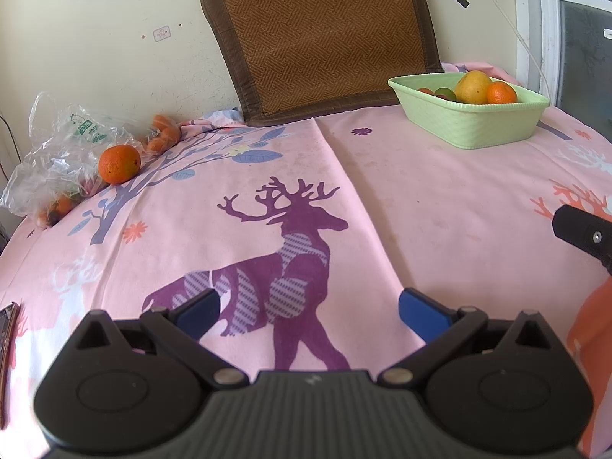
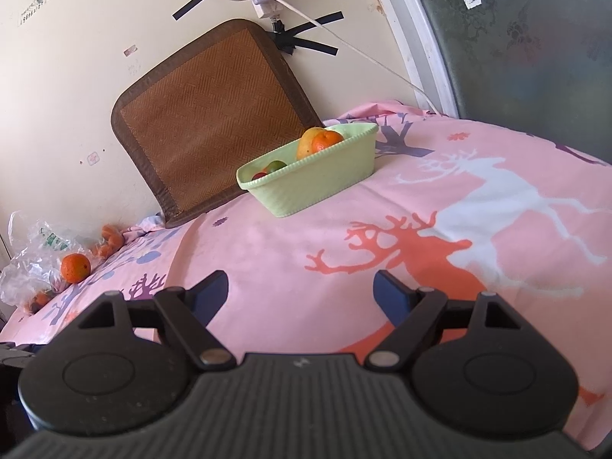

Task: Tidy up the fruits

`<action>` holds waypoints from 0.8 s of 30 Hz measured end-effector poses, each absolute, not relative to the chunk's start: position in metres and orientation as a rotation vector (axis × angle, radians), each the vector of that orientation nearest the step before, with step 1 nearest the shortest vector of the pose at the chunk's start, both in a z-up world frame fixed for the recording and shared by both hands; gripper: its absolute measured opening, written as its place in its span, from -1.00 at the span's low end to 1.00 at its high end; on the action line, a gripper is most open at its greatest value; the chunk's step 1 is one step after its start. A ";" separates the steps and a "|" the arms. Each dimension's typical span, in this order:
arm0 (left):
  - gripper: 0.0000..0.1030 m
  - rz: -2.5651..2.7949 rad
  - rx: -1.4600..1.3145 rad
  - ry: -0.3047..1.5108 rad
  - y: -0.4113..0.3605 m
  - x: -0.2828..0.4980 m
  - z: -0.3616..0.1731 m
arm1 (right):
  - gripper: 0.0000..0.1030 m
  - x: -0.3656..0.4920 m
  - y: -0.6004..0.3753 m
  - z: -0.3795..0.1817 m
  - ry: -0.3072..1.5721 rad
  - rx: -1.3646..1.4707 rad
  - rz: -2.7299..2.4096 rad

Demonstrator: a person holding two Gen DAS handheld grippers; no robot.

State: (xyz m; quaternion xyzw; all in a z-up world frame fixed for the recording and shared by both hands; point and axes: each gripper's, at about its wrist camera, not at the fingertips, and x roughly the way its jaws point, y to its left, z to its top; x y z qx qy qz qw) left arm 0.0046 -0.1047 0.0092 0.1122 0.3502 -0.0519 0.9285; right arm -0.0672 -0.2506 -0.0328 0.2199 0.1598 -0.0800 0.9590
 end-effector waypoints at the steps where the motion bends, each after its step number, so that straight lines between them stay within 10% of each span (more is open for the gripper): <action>1: 1.00 -0.106 0.230 0.718 -0.105 0.005 0.009 | 0.65 -0.067 -0.251 -0.032 0.321 0.446 -0.165; 24: 1.00 -0.158 0.245 0.700 -0.110 -0.003 0.013 | 0.65 -0.070 -0.255 -0.030 0.298 0.444 -0.197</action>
